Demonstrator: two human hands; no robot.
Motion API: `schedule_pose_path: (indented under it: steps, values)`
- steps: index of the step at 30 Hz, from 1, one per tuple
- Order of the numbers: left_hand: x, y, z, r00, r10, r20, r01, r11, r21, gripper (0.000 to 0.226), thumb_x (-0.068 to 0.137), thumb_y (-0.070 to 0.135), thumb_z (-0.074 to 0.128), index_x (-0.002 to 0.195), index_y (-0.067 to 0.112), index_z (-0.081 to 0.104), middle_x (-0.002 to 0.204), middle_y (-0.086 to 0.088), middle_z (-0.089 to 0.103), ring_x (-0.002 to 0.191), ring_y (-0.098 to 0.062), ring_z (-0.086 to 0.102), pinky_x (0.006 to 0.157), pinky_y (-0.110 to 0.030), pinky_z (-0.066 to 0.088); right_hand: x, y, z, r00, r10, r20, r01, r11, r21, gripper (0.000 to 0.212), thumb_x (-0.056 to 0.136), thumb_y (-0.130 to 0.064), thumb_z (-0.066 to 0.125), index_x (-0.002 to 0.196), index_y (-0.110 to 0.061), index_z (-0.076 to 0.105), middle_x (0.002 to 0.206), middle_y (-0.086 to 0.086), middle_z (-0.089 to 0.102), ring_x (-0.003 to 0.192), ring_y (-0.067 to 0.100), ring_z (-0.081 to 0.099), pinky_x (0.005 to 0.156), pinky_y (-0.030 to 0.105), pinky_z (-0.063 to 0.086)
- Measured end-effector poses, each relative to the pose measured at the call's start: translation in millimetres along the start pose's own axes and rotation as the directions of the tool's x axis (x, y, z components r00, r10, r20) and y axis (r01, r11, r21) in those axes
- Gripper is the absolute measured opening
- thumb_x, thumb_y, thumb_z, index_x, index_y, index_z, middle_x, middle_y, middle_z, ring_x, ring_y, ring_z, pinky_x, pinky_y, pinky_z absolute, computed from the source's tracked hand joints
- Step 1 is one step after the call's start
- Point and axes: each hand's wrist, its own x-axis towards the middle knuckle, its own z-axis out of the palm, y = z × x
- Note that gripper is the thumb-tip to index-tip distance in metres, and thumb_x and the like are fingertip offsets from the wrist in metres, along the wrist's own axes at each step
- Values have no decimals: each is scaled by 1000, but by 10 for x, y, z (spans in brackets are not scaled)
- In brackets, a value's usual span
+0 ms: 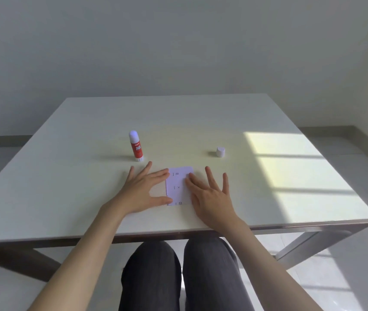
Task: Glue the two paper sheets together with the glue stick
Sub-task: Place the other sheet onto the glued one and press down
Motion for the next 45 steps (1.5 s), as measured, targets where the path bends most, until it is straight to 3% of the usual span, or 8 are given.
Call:
schedule_pose_path:
  steps: [8,12,19,24,29,34,40,45]
  values:
    - [-31,-46,129,1000,13,5,-13,999,-29,78,84,59,48,149,36,12,155,27,4,146,-7,-11,114,-46,-16,-14,-88,-122,994,-112,18,113,977,-181,54,98,-28,25,150,-15,16,161,-3,7,146,33,-14,101,57,-30]
    - [-15,-62,133,1000,18,7,-18,999,-49,79,82,61,49,148,37,14,154,28,5,146,-6,-10,113,-47,-16,-13,-248,-80,959,-233,163,238,971,-11,58,98,-42,17,151,-22,4,161,-9,1,147,25,-15,107,58,-23]
    - [-11,-66,123,999,4,32,-2,998,-56,80,82,60,50,148,37,12,155,29,3,145,-5,-12,114,-47,-17,240,-5,-122,984,19,179,-5,997,-80,58,99,-44,11,150,-23,-5,161,-8,-6,147,23,-17,111,58,-17]
    - [-5,-50,115,1000,4,25,-2,998,-59,78,83,56,53,148,38,14,154,29,5,146,-6,-11,114,-49,-16,7,-268,32,958,-223,178,230,973,-15,61,95,-51,9,150,-28,-1,160,-14,-4,146,20,-17,109,55,-23]
    - [-14,-40,107,999,-8,40,11,998,-69,81,81,60,52,148,36,13,155,27,5,145,-6,-12,115,-49,-16,310,28,-152,976,20,218,3,995,-102,57,99,-44,11,150,-27,-7,160,-12,-9,146,24,-19,112,59,-17]
    - [-14,-24,110,1000,-13,13,14,996,-90,80,80,59,55,147,38,17,154,27,9,146,-7,-9,115,-50,-13,36,-236,14,968,-183,174,196,979,-62,70,88,-57,-2,151,-25,-2,161,-10,-1,146,24,-16,111,58,-17]
    - [-13,-23,96,999,-21,34,24,997,-71,82,80,61,53,148,36,15,156,26,6,146,-7,-10,115,-51,-12,192,-30,-135,976,-2,219,20,997,-80,60,98,-47,11,150,-26,-8,160,-12,-11,145,23,-22,112,59,-17]
    - [-19,-28,112,999,-20,44,24,997,-70,82,81,61,52,148,36,12,156,26,4,146,-8,-12,114,-51,-14,-304,-196,-12,985,-120,125,129,990,-65,64,94,-52,9,151,-24,-1,161,-11,-5,145,20,-21,109,53,-24]
